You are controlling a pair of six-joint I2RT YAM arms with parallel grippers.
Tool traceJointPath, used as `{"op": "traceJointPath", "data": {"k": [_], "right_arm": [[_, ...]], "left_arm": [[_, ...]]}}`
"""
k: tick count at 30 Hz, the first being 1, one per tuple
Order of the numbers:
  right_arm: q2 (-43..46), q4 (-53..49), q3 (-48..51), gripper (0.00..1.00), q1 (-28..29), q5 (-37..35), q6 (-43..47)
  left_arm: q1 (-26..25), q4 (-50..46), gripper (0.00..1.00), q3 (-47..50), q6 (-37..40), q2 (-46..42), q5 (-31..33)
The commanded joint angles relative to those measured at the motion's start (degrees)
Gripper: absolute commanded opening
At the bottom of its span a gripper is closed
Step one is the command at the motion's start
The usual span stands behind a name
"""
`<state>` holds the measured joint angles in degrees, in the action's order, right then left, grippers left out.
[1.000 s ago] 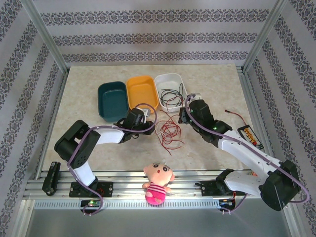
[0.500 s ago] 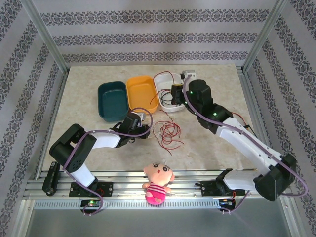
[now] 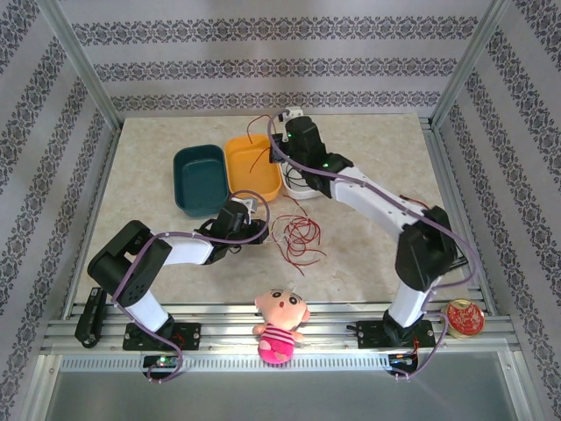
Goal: Untangle the cables
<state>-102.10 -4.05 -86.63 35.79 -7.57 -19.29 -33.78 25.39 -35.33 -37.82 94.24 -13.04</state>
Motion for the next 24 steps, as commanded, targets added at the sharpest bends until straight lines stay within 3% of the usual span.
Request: {"op": "traceJointPath", "data": {"k": [1, 10, 19, 24], "right_arm": [[-5.6, 0.0, -4.8, 0.00, -0.5, 2.4, -1.9], [-15.8, -4.3, -9.4, 0.01, -1.1, 7.5, -5.1], [-17.0, -8.1, -7.5, 0.36, -1.1, 9.0, -7.1], [-13.5, -8.4, -4.6, 0.47, -1.4, 9.2, -6.8]], "left_arm": [[-0.4, 2.6, 0.16, 0.5, -0.6, 0.4, 0.0], [-0.4, 0.2, 0.19, -0.2, -0.5, -0.1, 0.1], [-0.4, -3.3, 0.33, -0.8, 0.1, -2.3, 1.5], [-0.4, -6.0, 0.37, -1.2, 1.6, -4.3, 2.8]]}}
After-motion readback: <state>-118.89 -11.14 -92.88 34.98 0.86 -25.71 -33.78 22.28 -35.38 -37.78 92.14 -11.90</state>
